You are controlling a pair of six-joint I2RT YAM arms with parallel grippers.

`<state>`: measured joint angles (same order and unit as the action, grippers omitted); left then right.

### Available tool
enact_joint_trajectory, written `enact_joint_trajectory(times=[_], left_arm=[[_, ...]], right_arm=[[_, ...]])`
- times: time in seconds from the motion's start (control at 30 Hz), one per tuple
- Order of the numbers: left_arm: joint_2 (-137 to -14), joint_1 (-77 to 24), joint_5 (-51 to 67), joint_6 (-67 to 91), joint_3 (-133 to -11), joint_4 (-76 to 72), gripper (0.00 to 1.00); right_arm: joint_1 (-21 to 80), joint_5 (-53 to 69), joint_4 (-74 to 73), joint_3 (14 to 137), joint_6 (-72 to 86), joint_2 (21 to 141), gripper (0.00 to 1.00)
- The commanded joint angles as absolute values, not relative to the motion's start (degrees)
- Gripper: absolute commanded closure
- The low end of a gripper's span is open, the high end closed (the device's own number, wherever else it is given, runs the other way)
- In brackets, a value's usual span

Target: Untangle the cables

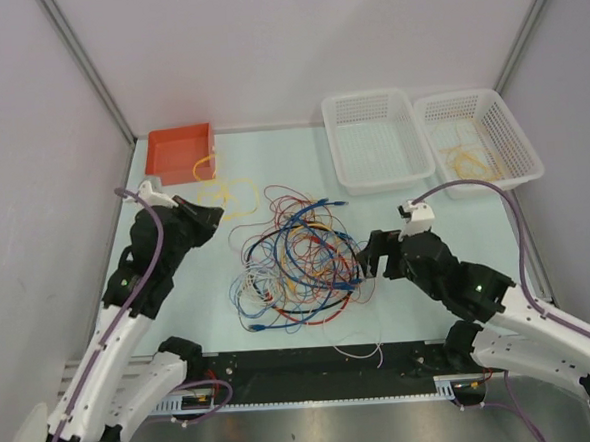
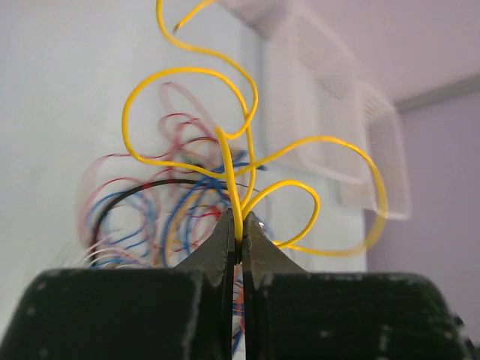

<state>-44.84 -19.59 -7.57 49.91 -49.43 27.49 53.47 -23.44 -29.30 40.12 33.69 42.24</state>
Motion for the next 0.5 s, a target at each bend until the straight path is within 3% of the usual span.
enact_joint_trajectory(times=[0.0, 0.17, 0.47], left_arm=[[-44.29, -23.98, 4.82, 41.49, -52.29, 18.72, 0.99], [-48.94, -32.51, 10.18, 36.4, -57.21, 16.71, 0.99], [-53.44, -42.97, 12.66, 31.91, -54.32, 12.57, 0.99]], right_arm=[[53.7, -23.12, -25.05, 42.97, 31.2, 37.88, 0.07], [53.7, -19.34, -22.42, 47.54, 29.36, 37.88, 0.08], [53.44, -15.03, -13.98, 49.92, 30.41, 39.99, 0.09]])
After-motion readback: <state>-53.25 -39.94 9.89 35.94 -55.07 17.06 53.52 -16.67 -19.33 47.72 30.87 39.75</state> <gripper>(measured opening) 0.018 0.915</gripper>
